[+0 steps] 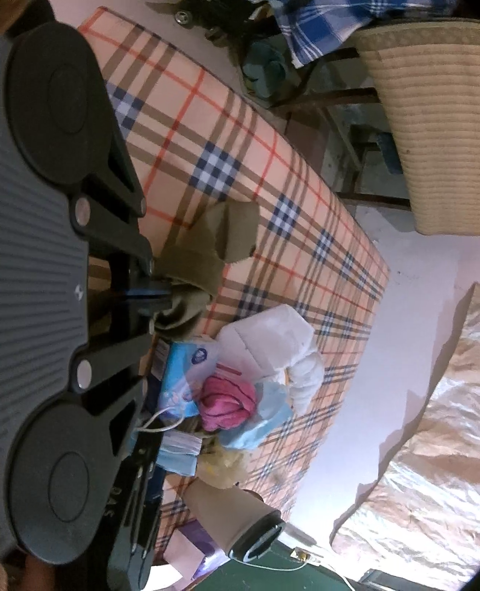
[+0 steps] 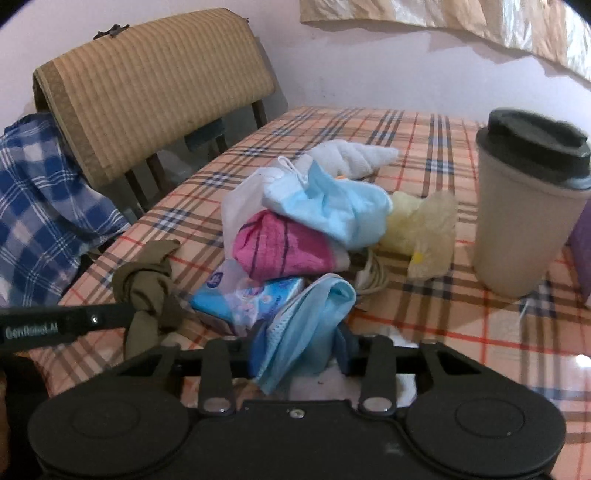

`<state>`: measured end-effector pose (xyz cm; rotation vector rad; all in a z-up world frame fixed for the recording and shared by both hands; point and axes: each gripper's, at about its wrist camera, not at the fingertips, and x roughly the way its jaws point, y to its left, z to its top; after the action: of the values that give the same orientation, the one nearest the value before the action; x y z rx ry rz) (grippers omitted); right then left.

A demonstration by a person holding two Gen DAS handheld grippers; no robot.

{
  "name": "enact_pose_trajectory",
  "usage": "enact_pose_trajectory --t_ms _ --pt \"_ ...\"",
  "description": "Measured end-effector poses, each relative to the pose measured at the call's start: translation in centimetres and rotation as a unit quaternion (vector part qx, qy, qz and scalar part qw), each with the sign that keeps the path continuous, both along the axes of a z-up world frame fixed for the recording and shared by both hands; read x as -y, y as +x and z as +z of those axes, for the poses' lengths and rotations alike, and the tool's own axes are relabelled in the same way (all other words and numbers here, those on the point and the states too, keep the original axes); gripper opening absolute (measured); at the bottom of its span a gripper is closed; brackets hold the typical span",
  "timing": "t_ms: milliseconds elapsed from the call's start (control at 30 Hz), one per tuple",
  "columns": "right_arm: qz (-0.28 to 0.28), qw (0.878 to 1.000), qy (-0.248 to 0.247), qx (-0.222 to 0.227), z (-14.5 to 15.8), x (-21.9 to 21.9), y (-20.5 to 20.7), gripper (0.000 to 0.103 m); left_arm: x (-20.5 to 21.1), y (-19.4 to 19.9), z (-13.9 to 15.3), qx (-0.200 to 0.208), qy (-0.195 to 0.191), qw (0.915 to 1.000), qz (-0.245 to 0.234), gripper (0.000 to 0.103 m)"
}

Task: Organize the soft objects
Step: 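Carry the olive cloth and blue mask in both grippers to the white box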

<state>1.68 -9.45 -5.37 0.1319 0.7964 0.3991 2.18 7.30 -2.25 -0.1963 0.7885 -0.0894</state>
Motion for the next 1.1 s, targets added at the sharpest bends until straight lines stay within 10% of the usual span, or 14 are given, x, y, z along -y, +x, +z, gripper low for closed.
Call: enact_pose_trajectory --t_ms 100,200,267,367,500,600,1100 --pt "0.000 1.000 0.008 0.001 0.4 0.7 -0.8 0.040 0.0 0.1 0.0 -0.006 -0.022 0.9997 -0.008 0.015" --pt "0.001 1.000 -0.004 0.021 1.3 1.1 -1.9 0.040 0.5 0.2 -0.2 0.004 -0.011 0.9999 0.008 0.081" --pt "0.003 1.000 -0.008 0.030 1.8 1.3 -2.3 0.040 1.3 0.3 0.0 0.028 0.024 0.9989 0.030 0.096" --pt "0.008 0.999 -0.013 0.045 2.6 1.5 -3.1 0.040 1.8 1.7 -0.2 0.020 0.043 0.9983 0.034 0.094" --pt "0.010 0.999 -0.008 0.050 3.3 1.8 -3.4 0.040 1.0 3.4 -2.1 -0.021 0.028 0.9982 0.049 0.044" --pt "0.011 0.998 -0.011 0.059 4.0 2.0 -3.9 0.040 0.3 3.1 -1.5 -0.022 0.018 0.9980 0.056 0.030" --pt "0.002 0.996 -0.017 0.090 8.7 3.9 -3.3 0.040 6.4 1.2 6.2 0.056 0.018 0.9979 -0.025 0.029"
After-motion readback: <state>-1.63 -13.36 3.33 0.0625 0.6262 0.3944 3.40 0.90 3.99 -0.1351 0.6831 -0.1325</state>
